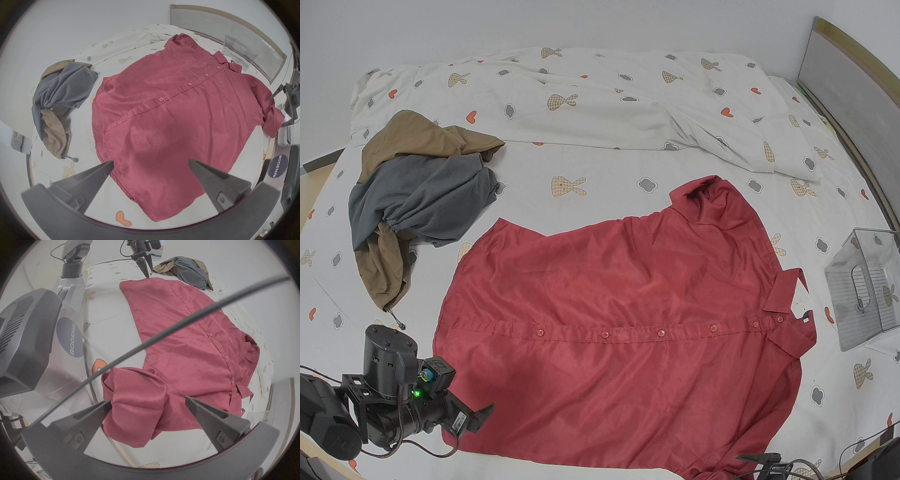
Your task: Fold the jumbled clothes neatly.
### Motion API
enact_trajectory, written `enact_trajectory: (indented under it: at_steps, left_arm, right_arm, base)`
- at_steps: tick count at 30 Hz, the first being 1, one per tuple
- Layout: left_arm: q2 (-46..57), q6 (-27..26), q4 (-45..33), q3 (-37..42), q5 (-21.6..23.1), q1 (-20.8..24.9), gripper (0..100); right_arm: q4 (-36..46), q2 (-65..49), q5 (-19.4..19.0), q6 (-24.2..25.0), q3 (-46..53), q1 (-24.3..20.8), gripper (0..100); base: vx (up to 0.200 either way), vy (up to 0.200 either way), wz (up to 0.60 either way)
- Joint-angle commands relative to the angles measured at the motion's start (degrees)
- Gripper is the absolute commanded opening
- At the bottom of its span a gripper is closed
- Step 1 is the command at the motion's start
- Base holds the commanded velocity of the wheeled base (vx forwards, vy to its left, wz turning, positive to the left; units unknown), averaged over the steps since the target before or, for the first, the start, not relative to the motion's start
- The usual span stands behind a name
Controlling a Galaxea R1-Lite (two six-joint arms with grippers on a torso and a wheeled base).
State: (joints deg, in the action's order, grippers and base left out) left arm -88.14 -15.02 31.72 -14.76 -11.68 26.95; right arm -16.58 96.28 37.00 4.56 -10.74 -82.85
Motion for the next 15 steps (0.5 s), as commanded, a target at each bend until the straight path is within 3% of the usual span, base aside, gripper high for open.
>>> enact_trajectory:
  at_steps: [1,15]
  left_arm:
    - [0.2,0.0,0.0,0.0,0.0,-0.1,100]
    - [0.5,0.0,0.0,-0.1,0.0,-0.1,100]
  right_arm:
    - [0.0,2.6,0.0,0.1,-1.4,0.2,100]
    - [0.1,6.4,0.1,0.1,-2.8,0.2,100]
  base:
    - [0.0,0.0,0.0]
    - [0.0,0.0,0.0]
